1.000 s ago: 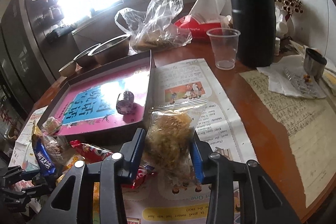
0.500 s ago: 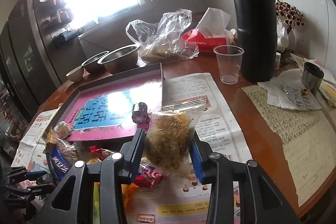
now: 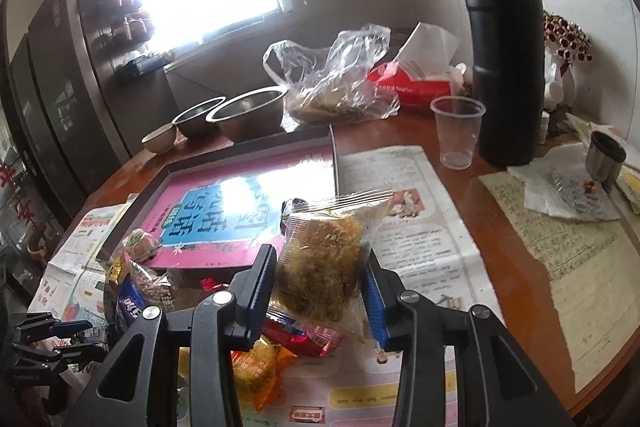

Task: Organize snacks
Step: 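Carry the pea bag over the tray with the left tool while the right tool carries the bread bag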

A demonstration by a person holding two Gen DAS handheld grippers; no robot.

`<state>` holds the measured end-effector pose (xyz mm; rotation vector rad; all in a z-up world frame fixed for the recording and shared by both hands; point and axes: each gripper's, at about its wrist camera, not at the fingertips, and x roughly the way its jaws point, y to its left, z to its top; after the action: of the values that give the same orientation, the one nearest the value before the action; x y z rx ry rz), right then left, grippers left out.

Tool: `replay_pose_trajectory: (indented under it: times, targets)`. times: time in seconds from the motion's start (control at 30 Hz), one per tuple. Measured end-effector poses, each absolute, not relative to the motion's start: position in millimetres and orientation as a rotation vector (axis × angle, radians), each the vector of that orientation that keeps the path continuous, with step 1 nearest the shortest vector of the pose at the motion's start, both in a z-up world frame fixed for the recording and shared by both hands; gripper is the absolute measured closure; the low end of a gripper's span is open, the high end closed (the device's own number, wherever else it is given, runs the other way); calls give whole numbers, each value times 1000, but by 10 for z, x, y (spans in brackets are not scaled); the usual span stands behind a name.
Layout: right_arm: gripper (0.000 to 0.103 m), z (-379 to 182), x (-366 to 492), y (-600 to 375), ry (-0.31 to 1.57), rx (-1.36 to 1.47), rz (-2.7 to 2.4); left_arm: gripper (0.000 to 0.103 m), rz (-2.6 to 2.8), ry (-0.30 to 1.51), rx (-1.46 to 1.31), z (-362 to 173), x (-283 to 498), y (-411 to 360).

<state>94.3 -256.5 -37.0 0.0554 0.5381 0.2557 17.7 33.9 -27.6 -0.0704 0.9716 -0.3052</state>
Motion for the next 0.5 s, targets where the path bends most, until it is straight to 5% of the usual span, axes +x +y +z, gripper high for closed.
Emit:
replay_pose_trajectory:
  times: [0.5]
  targets:
    - [62, -330, 928, -2497, 522, 61, 277, 56, -273, 994, 54, -337, 132, 145]
